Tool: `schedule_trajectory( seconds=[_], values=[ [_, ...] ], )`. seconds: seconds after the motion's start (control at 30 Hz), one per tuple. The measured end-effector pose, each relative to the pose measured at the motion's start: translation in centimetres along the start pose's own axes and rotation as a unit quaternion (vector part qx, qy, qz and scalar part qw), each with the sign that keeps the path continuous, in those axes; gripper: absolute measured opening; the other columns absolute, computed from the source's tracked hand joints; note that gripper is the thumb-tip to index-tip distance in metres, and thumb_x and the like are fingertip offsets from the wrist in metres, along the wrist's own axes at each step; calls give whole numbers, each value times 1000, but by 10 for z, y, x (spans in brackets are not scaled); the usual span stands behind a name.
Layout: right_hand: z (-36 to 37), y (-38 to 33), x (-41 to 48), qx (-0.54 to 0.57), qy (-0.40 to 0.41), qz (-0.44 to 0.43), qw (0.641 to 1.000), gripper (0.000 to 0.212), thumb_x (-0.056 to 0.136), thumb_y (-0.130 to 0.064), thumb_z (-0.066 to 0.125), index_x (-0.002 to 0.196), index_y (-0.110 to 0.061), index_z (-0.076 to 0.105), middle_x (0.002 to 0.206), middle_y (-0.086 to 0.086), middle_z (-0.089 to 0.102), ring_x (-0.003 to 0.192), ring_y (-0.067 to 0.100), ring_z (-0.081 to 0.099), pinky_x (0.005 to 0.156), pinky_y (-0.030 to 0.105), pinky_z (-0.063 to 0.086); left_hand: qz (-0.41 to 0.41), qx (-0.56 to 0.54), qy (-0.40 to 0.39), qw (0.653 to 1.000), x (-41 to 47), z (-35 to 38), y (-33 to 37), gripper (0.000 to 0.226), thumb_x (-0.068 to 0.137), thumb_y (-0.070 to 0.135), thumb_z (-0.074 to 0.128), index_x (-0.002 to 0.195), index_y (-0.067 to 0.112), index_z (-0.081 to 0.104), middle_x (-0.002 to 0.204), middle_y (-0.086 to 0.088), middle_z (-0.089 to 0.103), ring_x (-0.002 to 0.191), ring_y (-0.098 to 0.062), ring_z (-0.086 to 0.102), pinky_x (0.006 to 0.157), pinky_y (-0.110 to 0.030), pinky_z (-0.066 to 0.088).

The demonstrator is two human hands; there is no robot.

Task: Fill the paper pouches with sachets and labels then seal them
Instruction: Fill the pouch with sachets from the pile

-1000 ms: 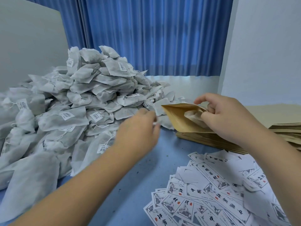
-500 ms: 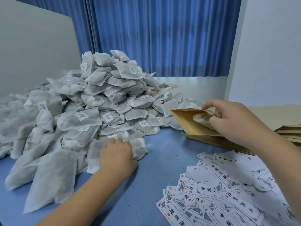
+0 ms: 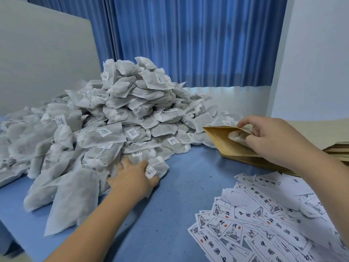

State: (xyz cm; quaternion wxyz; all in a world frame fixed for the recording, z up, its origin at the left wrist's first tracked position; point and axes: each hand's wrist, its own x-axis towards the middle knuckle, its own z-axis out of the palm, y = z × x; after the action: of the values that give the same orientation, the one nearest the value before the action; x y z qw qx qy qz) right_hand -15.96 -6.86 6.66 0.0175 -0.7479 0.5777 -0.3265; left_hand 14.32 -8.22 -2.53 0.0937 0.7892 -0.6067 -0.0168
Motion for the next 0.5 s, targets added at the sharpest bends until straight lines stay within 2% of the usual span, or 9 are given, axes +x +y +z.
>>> schedule_trajectory(
  seconds=[0.1,0.17,0.23,0.27,0.33,0.4,0.47,0.5],
  values=[
    [0,1,0,-5,1,2,1000,32,75,-37,47,105,-34,59,60,-2,55,64,20,53,54,32,35,75,-95,66,990,-6,9,1,55,79,46,63,131,33,49,129,-5,42,116,-25,49,92,-36,46],
    [1,2,1,-8,2,0,1000,31,77,-34,48,105,-34,59,60,-2,54,64,20,53,54,32,33,152,-156,65,974,-9,13,3,49,77,36,67,124,32,54,117,4,48,108,-18,51,85,-27,44],
    [1,2,2,-10,4,-2,1000,30,77,-32,49,105,-33,60,61,-4,51,64,17,50,53,31,30,223,-188,29,956,-12,10,6,47,73,41,70,117,37,55,110,14,49,106,-11,50,82,-20,38],
    [2,2,2,-9,5,-3,1000,29,78,-31,50,105,-33,60,61,-5,49,63,15,49,53,31,29,245,-193,12,950,-13,9,7,49,70,52,68,116,41,55,110,18,49,108,-8,50,84,-19,37],
    [2,3,2,-10,4,-4,1000,28,80,-30,51,106,-33,60,62,-7,47,63,12,46,53,31,27,245,-156,9,957,-15,10,9,59,68,77,50,117,46,53,124,19,45,121,-6,44,97,-28,36],
    [2,4,2,-10,4,-4,1000,26,81,-29,52,106,-33,60,63,-7,47,64,10,45,53,30,27,206,-76,-2,976,-15,12,11,63,72,85,37,123,50,47,146,9,31,137,-13,31,110,-47,26],
    [2,5,2,-9,4,-6,1000,24,83,-27,53,105,-33,60,62,-7,48,64,10,46,53,30,28,154,-74,-58,984,-17,10,13,66,73,85,36,127,49,39,152,5,21,136,-19,34,110,-53,27],
    [2,6,2,-10,4,-6,1000,24,83,-26,54,105,-34,60,62,-7,48,64,10,46,53,30,28,134,-80,-77,985,-18,8,14,68,73,85,36,130,47,36,150,5,24,132,-20,40,108,-51,31]
  ],
)
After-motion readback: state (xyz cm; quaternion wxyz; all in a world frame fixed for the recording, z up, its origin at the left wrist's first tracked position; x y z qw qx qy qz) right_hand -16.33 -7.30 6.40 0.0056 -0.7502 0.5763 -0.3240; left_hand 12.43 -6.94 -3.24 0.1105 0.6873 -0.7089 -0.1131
